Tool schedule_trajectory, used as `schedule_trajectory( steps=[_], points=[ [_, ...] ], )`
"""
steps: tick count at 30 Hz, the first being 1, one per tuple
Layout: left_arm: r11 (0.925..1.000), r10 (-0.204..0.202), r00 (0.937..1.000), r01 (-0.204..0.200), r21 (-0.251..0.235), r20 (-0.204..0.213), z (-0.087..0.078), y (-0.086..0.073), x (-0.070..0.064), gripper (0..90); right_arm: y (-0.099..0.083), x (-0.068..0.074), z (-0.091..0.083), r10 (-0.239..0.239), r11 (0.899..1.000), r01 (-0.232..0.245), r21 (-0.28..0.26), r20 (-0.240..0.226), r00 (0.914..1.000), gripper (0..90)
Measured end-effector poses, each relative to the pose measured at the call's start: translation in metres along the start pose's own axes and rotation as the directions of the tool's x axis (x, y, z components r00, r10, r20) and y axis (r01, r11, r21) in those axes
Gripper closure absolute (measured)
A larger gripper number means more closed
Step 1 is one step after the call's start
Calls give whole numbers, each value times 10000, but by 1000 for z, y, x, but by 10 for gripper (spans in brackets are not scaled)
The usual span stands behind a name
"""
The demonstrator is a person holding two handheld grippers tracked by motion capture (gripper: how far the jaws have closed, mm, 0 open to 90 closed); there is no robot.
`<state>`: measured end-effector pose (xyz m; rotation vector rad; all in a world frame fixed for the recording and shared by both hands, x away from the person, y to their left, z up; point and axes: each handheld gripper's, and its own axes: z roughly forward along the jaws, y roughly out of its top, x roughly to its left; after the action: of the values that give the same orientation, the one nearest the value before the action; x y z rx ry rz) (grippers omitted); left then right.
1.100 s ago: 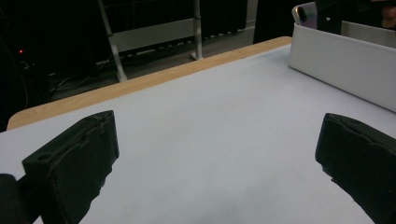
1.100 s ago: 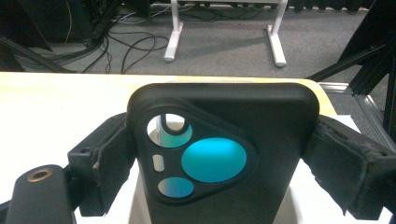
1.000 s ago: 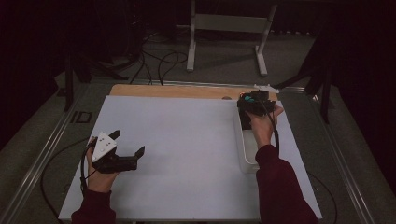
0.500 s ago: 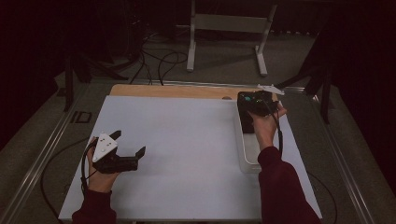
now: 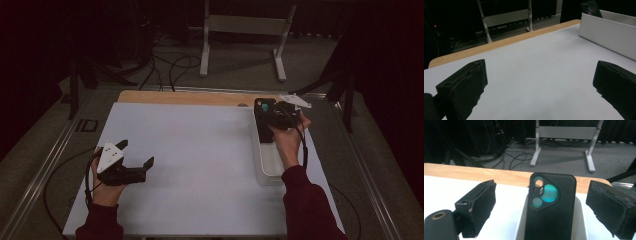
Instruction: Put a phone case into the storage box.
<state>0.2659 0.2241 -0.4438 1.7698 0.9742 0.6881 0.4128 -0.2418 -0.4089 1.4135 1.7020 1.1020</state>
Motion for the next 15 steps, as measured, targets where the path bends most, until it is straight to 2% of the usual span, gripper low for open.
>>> schedule_trajectory(
  steps=[3, 10, 13, 15],
  points=[
    [9999, 0, 10000, -1, 115, 35, 1, 0, 0, 0, -3, 3, -7, -262, 9996, 261, -59, -162, 9995, 85],
    [9998, -85, 10000, 85, 168, 22, 1, -1, 2, 0, -8, 4, -21, -299, 9990, 285, -341, -427, 9986, 85],
    [9997, -90, 9999, 89, 244, 49, 1, -1, 3, 0, -18, 9, -35, -521, 9971, 479, -592, -714, 9961, 85],
    [9997, -90, 9999, 89, 244, 49, 1, -1, 3, 0, -20, 10, -37, -620, 9964, 575, -615, -730, 9954, 85]
  ],
)
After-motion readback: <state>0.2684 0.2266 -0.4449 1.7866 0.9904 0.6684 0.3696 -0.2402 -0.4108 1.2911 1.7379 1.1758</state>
